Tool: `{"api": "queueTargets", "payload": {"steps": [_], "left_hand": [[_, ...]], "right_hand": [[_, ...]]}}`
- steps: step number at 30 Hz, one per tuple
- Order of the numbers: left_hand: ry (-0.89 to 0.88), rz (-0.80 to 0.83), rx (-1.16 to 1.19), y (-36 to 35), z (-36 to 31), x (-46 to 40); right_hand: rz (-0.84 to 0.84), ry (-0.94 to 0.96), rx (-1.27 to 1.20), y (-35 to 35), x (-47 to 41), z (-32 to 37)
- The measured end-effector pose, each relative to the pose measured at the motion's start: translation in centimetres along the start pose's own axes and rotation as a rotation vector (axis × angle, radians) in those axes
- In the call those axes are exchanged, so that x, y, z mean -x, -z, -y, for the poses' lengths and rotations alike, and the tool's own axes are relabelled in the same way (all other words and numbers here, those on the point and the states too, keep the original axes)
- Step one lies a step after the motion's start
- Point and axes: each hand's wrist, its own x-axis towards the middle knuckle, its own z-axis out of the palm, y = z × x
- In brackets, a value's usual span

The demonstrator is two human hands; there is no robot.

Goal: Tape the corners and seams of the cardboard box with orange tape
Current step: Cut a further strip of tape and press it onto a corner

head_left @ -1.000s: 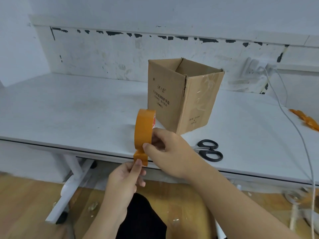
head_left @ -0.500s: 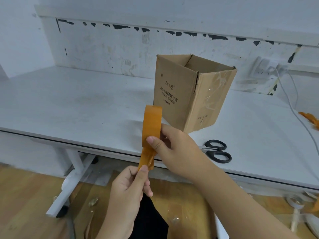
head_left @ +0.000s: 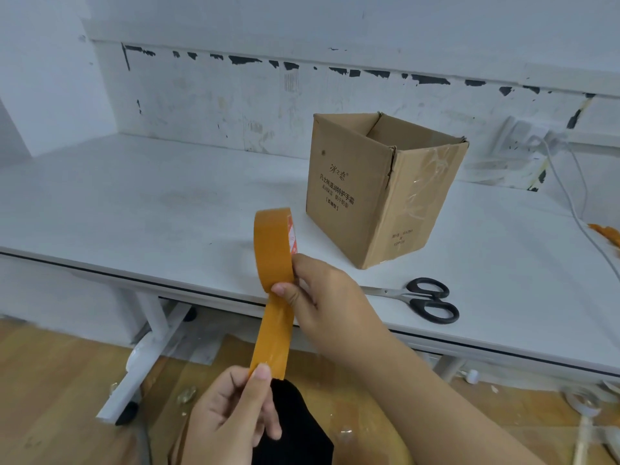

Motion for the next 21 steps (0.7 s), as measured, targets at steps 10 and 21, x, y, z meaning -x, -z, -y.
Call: {"api": "queueTargets", "payload": {"steps": [10,21], "left_hand": [[0.098,0.005,-0.008,-1.1,2.8,-1.7],[-0.039,-0.014,-0.041,-1.6,3.3,-2.6]], "right_hand": [[-0.006,-0.124,0.015,0.7,-0.5,-0.7],[-0.108,-0.100,0.047,0.2,-0.2,-1.6]]}}
